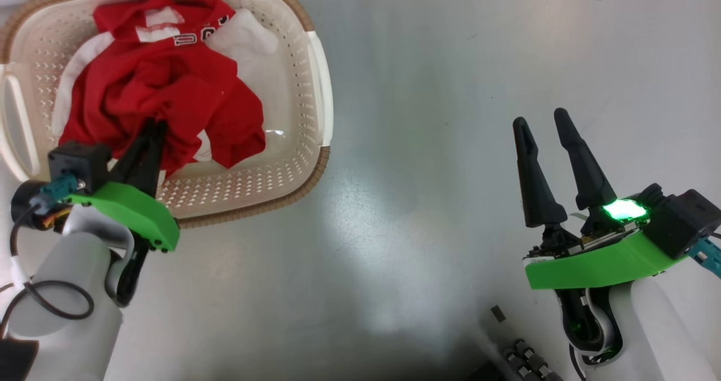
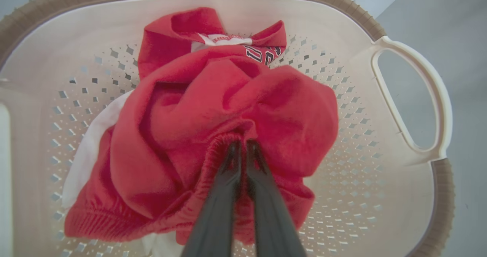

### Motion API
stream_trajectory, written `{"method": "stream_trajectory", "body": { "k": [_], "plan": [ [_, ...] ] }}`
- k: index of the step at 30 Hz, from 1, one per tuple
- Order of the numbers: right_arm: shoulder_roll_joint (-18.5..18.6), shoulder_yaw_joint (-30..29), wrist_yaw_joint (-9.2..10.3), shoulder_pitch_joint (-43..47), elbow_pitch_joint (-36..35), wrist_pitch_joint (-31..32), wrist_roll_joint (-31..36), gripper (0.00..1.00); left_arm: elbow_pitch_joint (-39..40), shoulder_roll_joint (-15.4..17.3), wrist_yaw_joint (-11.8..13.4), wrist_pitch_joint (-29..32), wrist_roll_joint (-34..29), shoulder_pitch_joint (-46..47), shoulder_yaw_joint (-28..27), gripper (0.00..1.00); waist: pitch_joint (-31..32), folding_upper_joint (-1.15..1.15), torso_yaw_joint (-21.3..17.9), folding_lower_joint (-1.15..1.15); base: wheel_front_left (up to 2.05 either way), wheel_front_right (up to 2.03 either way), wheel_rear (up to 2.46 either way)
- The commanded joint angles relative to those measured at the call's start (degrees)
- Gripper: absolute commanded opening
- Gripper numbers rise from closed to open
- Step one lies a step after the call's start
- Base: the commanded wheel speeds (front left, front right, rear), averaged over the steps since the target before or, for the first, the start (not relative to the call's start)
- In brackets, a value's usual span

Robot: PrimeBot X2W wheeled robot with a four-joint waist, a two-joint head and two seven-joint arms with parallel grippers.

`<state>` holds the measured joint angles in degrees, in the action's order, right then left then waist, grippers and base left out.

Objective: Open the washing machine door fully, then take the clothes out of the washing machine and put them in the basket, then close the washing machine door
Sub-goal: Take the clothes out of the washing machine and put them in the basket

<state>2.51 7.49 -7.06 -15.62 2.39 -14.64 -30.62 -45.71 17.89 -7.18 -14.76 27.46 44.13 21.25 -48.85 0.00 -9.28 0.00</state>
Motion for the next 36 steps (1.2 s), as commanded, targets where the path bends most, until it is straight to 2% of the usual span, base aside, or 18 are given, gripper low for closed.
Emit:
{"method": "stream_trajectory", "body": {
  "k": [1,3,4,6,17,36],
  "plan": [
    [0.37,0.75,-0.43,0.67,-1.18,-0.36,0.81,1.00,0.39,2.27,-0.31,-0.24,0.93,0.12,-0.91,0.37,0.05,0.00,0.43,0.00,0.00,0.00,0.00],
    [0.37,0.56,-0.43,0.49,-1.03,-0.36,1.19,1.00,0.40,2.11,-0.31,-0.24,1.44,0.28,-0.81,0.55,0.19,0.00,0.86,0.00,0.00,0.00,0.00],
    [0.37,0.46,-0.43,0.38,-0.96,-0.36,1.39,1.00,0.37,2.01,-0.31,-0.24,1.71,0.32,-0.96,0.74,0.30,0.00,1.08,0.00,0.00,0.00,0.00],
    [0.37,0.14,-0.43,0.19,-0.77,-0.36,1.77,1.00,0.35,1.73,-0.31,-0.24,2.04,0.26,-1.22,1.00,0.71,0.00,1.61,0.00,0.00,0.00,0.00],
    [0.37,-1.24,-0.43,0.57,0.06,-0.36,3.71,1.00,1.49,0.03,-0.31,-0.24,2.68,-2.70,-4.30,1.00,5.31,0.00,3.75,0.00,0.00,0.00,0.00],
    [0.37,-3.45,-0.43,4.77,3.19,-0.36,6.32,1.00,9.73,-3.83,-0.31,-0.24,-0.10,-12.79,-10.46,1.00,20.43,0.00,7.26,0.00,0.00,0.00,0.00]
  ]
}}
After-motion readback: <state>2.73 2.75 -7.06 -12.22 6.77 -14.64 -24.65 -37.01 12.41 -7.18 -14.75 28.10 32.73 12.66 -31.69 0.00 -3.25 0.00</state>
